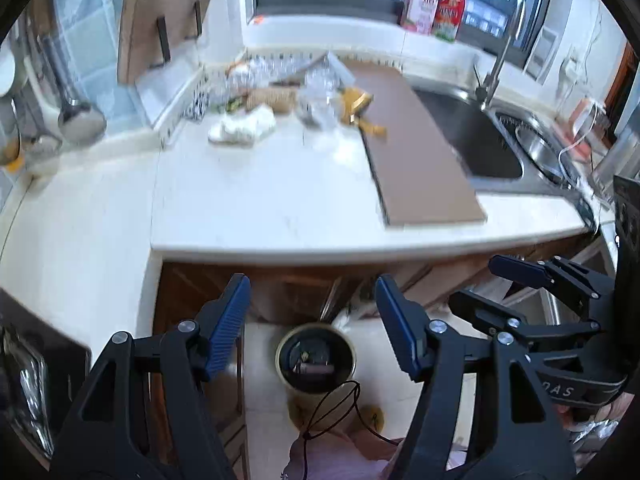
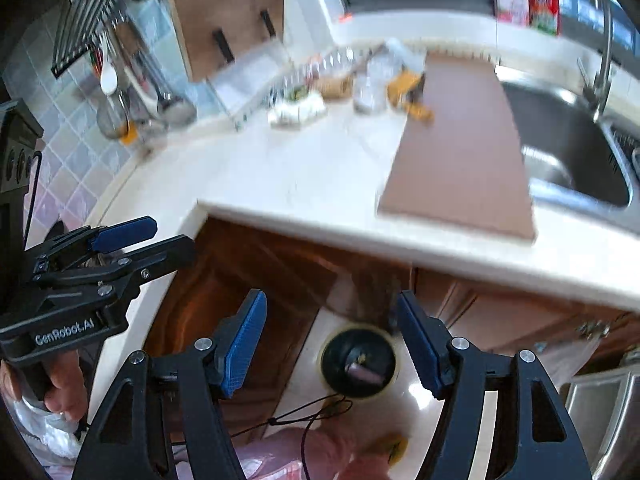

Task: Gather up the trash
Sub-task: 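Raise both tools back up to the counter above the remaining trash, then grasp the clear plastic bottle with the right tool while the left tool grasps the white tissues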

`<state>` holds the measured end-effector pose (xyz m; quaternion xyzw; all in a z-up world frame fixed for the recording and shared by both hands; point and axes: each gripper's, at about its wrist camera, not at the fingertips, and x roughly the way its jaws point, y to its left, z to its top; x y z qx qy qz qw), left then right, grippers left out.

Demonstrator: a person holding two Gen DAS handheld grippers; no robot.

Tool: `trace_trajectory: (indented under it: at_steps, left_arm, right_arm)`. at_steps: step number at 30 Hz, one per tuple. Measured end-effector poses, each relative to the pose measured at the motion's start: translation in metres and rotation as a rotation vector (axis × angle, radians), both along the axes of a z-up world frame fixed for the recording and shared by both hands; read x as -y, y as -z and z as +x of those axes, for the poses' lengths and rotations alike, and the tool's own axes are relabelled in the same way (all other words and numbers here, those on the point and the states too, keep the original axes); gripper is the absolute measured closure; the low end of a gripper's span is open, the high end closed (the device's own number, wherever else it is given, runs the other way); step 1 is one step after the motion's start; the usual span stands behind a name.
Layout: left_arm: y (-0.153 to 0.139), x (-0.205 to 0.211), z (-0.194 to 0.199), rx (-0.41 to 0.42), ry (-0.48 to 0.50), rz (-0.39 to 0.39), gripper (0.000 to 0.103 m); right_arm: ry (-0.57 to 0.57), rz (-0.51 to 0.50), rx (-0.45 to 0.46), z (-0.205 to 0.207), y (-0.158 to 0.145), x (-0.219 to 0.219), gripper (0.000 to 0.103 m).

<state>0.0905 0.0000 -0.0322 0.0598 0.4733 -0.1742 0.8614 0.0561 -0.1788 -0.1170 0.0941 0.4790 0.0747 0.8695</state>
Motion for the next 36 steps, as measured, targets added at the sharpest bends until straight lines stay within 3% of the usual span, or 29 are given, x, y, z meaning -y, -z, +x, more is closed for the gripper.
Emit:
trace_trajectory:
  at_steps: [10,16,27,36]
  left_arm:
    - [-0.028,0.002,0.092,0.014,0.024,-0.046,0.04]
    - [-0.029,0.003,0.146,0.022,0.03,-0.035,0.04]
    - [-0.01,0.002,0.193,-0.002,-0.001,-0.028,0.04]
    - [0.028,-0.009,0.245,-0.089,-0.174,0.003,0.04]
  right_arm:
    - [0.094,-0.037,0.065,0.062,-0.093,0.022,0.034]
    - [0.165,-0.036,0.072,0.106,-0.118,0.035,0.034]
    - [0.17,-0.106,0.028,0.185,-0.126,0.04,0.034]
    - [0.048,-0.006,-0.026,0.277,-0.098,0.063,0.034]
